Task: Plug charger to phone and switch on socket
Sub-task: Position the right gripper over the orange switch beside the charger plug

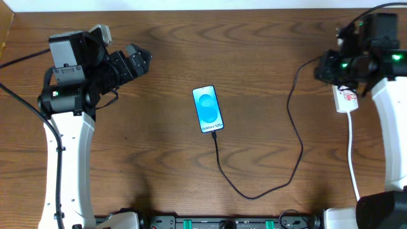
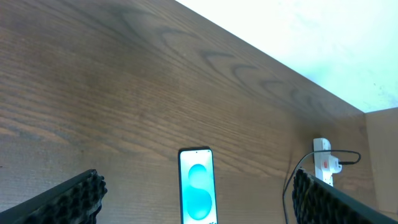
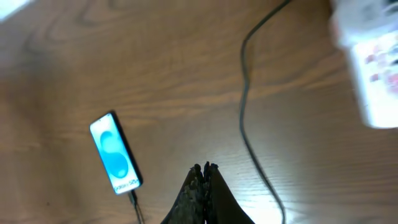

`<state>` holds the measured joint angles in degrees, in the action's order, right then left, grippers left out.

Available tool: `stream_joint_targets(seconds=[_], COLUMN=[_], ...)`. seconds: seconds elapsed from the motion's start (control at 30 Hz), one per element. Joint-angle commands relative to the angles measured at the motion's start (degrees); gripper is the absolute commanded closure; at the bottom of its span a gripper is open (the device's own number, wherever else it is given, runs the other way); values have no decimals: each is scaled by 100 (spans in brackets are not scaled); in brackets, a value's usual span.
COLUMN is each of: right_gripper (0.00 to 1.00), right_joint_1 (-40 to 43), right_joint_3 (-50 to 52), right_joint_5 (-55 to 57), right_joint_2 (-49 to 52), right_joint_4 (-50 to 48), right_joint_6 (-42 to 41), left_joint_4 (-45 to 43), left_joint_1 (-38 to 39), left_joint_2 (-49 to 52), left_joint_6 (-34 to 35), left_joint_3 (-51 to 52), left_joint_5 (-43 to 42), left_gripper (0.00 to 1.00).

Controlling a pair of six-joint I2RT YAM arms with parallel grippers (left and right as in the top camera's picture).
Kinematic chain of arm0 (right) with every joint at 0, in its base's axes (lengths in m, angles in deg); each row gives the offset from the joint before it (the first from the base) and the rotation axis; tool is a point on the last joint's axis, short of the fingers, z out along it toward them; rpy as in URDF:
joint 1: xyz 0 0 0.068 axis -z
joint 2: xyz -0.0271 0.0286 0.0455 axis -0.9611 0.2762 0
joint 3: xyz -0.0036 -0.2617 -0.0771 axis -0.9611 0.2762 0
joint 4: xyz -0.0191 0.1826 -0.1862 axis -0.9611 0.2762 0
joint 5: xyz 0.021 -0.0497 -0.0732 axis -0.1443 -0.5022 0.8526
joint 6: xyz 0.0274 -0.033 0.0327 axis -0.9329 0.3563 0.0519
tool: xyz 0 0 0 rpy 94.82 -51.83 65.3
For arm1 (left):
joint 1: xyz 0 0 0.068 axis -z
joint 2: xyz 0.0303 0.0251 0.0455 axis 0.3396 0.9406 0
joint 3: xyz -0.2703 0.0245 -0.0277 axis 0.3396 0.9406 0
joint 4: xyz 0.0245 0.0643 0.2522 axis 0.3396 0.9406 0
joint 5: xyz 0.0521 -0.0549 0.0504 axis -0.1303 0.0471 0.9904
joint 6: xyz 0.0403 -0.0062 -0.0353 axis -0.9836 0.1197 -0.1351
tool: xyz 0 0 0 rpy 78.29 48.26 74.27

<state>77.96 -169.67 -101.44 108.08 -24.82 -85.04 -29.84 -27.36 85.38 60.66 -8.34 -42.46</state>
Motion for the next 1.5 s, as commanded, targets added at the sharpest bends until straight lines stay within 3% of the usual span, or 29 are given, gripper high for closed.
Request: stream_joint_targets(seconds=[0.0,0.5,1.47], right_gripper=[99,99,99], right_joint_1=[275,1377,2262], right_joint_3=[-420,-522,-522], right_joint_5=[-55,-181,-678], right_joint_2=[-118,358,2645], right_joint_4=[96,-319,-1628], right_joint_6=[337,540,470], left_joint_4=[2,2,2], left_joint_1=[-20,-20,-20], left_joint_2=[7,7,7], left_joint_6=[-76,-76,-76], left_joint_3=[-33,-33,-33], left_joint_5=[-31,-33,-33], left_gripper=[2,2,2])
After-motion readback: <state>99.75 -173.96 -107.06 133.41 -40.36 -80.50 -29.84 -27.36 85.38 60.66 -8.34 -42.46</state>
